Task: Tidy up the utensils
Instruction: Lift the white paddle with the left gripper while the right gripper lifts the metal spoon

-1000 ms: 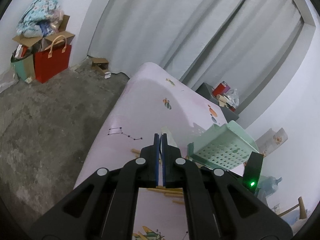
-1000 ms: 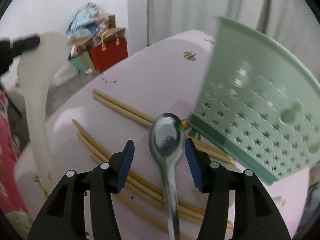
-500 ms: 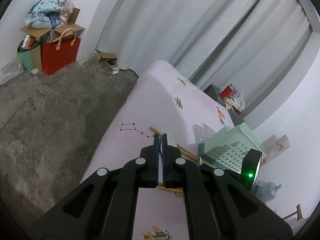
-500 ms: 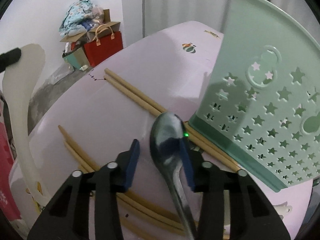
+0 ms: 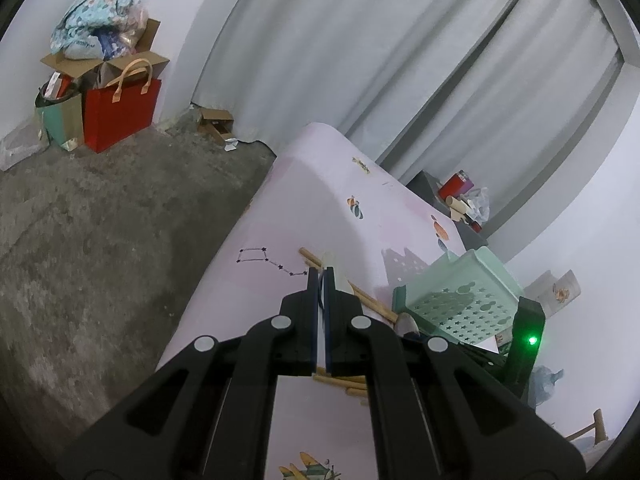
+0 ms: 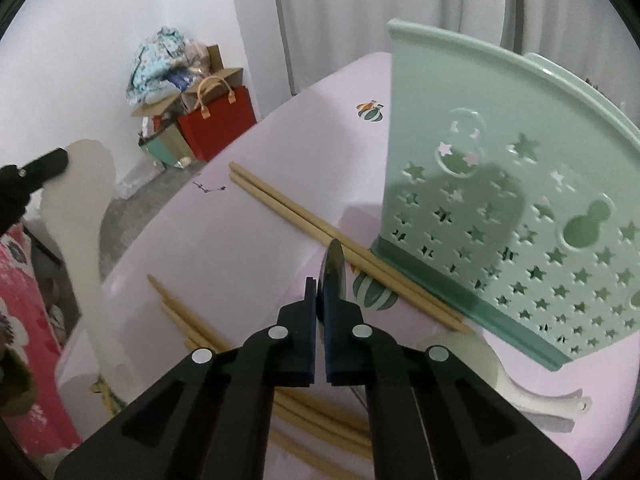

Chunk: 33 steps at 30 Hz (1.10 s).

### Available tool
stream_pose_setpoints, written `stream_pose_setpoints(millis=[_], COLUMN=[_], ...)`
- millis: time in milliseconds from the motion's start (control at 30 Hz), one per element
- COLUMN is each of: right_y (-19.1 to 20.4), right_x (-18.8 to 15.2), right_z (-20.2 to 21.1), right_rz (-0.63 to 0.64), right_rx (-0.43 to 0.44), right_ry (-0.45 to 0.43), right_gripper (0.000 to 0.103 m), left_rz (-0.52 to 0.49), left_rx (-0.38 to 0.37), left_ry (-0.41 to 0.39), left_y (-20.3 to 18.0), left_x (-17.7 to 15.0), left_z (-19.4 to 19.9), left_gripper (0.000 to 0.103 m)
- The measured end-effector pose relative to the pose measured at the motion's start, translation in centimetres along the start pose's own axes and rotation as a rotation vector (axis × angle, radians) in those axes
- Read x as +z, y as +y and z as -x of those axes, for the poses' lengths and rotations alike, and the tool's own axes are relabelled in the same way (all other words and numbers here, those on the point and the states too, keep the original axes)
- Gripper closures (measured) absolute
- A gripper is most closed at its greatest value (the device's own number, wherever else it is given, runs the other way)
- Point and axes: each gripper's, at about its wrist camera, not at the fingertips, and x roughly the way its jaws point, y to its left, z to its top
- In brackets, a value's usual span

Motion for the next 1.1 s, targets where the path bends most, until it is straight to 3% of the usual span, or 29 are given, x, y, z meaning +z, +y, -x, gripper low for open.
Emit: stream_pose_setpoints(millis=[300, 433, 700, 900, 1100], right_y=[0.2, -0.2, -3.0, -6.4, -9.2], right_x=[0.2, 0.3, -0.2, -0.1, 0.8], right_z=[5.1, 8.5, 15.9, 20.6, 22.6], right_rz=[-0.016, -0.033, -0.124, -0.19, -0.223], right_rx=[0.1, 0.132, 0.162, 0.188, 0.212], right_ry=[-0.105, -0.187, -0.371, -0.489, -0.565], right_gripper=[0.1, 0.1, 0.1, 0.1, 0.1], left_rz=[-0.059, -0.12, -0.327, -0.498, -0.573], left_rx=[-0.023, -0.087, -0.269, -0.237, -0.125], left_ry=[-0.077, -0.162, -0.3, -0.35, -0.361], left_y=[-2.9, -5.8, -16.1, -22.6, -24.8], left_x=[2.0, 4.5, 9.8, 9.0, 7.9], left_z=[2.2, 4.1, 5.2, 1.8, -1.9], left_gripper=[0.102, 0.102, 0.102, 0.102, 0.102])
